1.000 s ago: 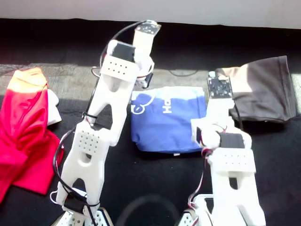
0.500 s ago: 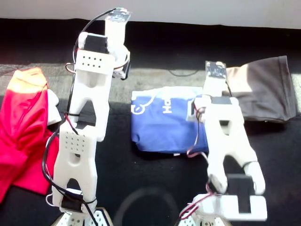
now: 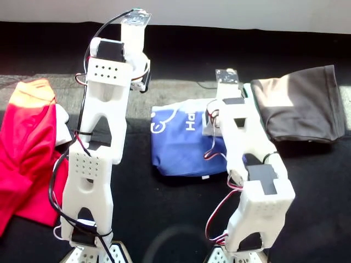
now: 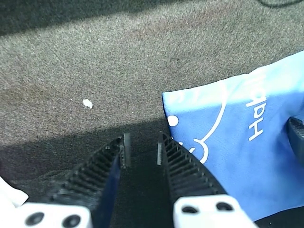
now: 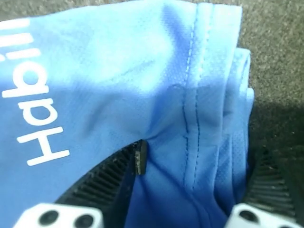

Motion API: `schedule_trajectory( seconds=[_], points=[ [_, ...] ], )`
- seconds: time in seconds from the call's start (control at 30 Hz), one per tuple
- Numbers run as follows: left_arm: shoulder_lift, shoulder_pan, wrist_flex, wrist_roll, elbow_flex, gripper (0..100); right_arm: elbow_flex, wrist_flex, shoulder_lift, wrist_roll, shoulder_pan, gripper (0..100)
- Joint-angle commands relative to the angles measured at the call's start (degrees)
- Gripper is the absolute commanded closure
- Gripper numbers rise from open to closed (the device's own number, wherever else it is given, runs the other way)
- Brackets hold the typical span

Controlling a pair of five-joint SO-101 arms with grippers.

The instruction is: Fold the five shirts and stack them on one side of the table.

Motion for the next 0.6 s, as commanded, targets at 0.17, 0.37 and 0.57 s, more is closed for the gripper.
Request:
schedule_trajectory(
  seconds=[0.17, 0.37, 0.57],
  points=[
    [-4.4, -3.2, 0.3, 0.5, -1.7, 89, -8.8, 6.6, 5.8, -0.4, -3.1, 99.8],
    [-4.4, -4.4, 0.4, 0.5, -1.7, 89, -12.1, 11.3, 6.8, -0.5, -2.9, 99.1],
    [-4.4, -5.9, 0.7, 0.5, -1.8, 89, -14.0, 14.2, -2.6, 1.2, -0.1, 99.2]
  ],
)
